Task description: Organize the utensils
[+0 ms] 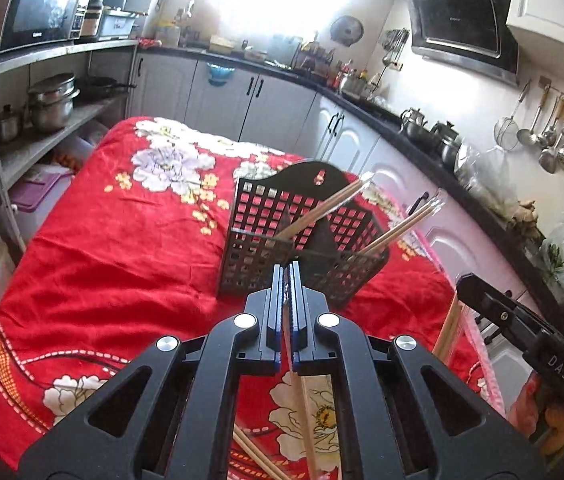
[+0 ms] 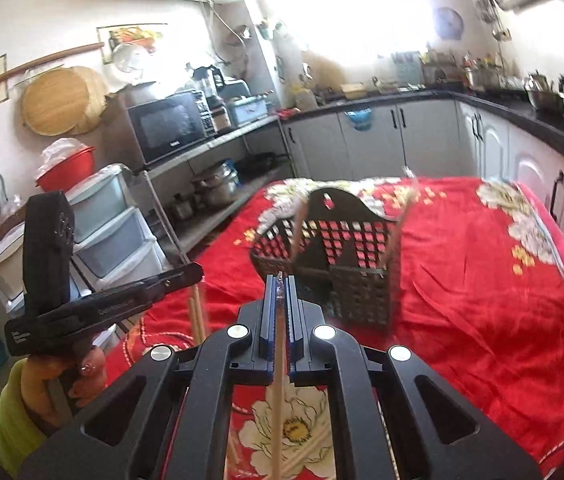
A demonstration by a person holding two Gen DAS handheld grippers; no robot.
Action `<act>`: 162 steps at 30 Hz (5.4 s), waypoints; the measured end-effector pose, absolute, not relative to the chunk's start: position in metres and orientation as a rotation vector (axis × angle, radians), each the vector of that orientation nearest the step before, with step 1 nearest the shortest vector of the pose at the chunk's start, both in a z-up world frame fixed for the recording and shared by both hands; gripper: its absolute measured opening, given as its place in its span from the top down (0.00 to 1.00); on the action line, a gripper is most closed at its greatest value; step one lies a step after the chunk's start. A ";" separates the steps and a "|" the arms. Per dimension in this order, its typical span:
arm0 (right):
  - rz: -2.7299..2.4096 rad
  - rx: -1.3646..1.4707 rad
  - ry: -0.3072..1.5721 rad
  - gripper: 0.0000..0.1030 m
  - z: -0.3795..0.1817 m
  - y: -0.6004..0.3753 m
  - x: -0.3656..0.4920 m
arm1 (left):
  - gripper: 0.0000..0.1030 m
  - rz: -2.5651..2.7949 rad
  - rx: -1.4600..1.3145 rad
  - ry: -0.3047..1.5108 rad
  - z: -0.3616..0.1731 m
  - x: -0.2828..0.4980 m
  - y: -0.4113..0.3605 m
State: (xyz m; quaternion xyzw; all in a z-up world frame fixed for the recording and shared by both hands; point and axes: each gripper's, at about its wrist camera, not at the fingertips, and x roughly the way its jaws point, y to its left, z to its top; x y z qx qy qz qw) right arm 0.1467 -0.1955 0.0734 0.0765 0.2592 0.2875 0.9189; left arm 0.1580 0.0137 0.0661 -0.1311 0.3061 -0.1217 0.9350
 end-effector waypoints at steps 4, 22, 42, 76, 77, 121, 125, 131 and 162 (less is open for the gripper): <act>0.602 0.143 0.494 0.96 0.088 -0.192 0.143 | 0.99 -0.259 -0.270 0.603 0.075 0.155 0.016; 0.600 0.148 0.391 0.98 0.120 -0.192 0.141 | 1.00 -0.319 -0.263 0.516 0.121 0.159 0.007; 0.565 0.157 0.292 0.98 0.153 -0.209 0.151 | 1.00 -0.424 -0.252 0.419 0.187 0.180 -0.024; 0.517 0.182 0.215 0.98 0.188 -0.215 0.231 | 1.00 -0.278 -0.122 0.322 0.198 0.258 -0.063; 0.517 0.185 0.219 0.98 0.187 -0.216 0.234 | 1.00 -0.275 -0.122 0.322 0.196 0.260 -0.063; 0.369 0.234 0.298 0.98 0.095 -0.237 0.235 | 0.96 -0.265 -0.184 0.416 0.114 0.246 -0.038; 0.351 0.233 0.302 0.98 0.093 -0.241 0.230 | 0.96 -0.257 -0.194 0.411 0.113 0.242 -0.033; 0.339 0.230 0.305 0.97 0.092 -0.245 0.220 | 0.96 -0.252 -0.220 0.401 0.112 0.239 -0.025; 0.316 0.243 0.372 0.48 0.073 -0.256 0.178 | 0.19 -0.286 -0.263 0.474 0.098 0.212 -0.013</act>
